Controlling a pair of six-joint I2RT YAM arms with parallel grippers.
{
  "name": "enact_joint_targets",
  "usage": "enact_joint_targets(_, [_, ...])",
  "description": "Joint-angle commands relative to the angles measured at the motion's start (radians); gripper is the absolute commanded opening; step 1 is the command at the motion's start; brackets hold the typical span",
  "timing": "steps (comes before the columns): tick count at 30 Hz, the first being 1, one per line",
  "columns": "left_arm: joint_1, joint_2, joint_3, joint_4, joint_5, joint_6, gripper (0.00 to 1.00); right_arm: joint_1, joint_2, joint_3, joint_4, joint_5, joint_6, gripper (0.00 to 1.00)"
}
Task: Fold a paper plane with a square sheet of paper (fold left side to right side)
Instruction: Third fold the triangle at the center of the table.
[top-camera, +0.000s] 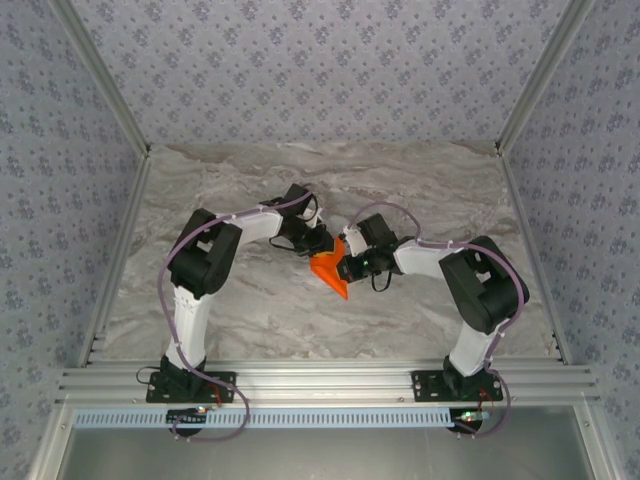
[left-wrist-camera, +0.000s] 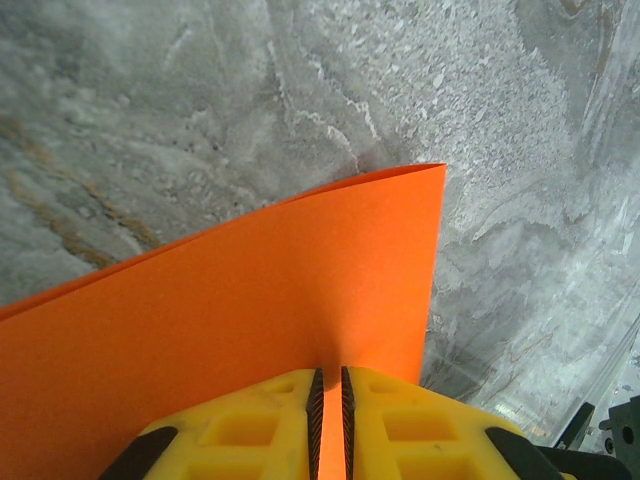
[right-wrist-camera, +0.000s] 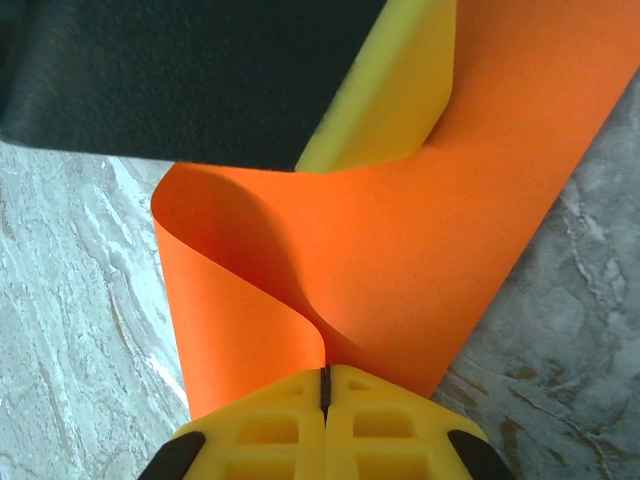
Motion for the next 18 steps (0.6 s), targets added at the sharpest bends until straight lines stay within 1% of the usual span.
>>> enact_joint_targets(1, [-0.01, 0.033, -0.008, -0.039, -0.023, 0.011, 0.16, -0.007, -0.012, 0.018, -0.031, 0.024, -0.01, 0.0])
enact_joint_targets(18, [-0.012, 0.033, -0.007, -0.041, -0.02, 0.012, 0.16, -0.005, 0.02, 0.039, -0.038, 0.021, -0.01, 0.0])
